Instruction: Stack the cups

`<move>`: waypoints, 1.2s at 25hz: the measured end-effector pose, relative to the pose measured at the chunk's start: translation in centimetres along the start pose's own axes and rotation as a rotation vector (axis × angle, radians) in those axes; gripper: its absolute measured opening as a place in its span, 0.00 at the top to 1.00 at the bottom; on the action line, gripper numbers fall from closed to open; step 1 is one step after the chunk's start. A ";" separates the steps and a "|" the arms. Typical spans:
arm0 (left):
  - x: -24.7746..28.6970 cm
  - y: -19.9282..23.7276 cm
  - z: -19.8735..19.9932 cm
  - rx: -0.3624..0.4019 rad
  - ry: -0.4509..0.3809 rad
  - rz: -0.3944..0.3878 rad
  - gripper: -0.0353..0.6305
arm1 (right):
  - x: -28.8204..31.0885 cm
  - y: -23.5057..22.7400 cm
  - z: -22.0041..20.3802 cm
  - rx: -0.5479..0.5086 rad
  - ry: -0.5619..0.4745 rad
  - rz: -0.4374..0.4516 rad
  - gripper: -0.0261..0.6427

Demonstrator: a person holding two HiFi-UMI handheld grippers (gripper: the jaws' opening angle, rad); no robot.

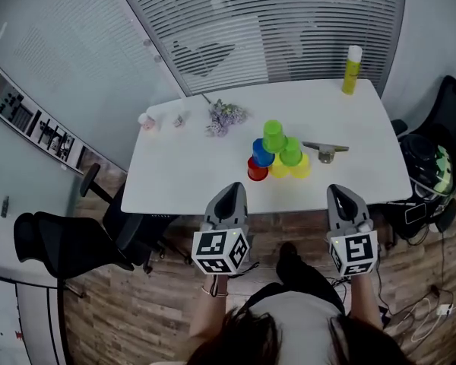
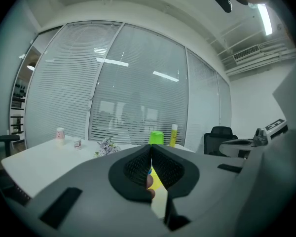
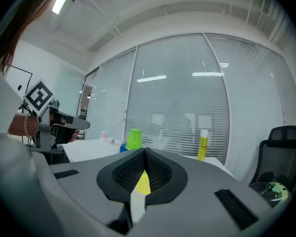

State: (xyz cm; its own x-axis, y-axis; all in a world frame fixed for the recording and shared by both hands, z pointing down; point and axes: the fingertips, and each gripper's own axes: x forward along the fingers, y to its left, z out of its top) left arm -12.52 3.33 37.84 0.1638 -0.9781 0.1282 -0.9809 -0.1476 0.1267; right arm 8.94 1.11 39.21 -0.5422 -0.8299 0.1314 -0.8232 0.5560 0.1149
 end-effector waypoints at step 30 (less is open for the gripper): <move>-12.7 -6.1 0.5 0.079 -0.009 -0.032 0.92 | -9.9 5.9 3.5 -0.071 -0.071 0.080 0.92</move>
State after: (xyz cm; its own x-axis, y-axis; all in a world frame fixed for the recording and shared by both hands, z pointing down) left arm -8.68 16.55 34.99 0.1945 -0.9740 0.1163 -0.9805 -0.1895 0.0525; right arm 8.86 12.40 35.18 -0.6185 -0.7824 0.0729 -0.7641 0.6205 0.1764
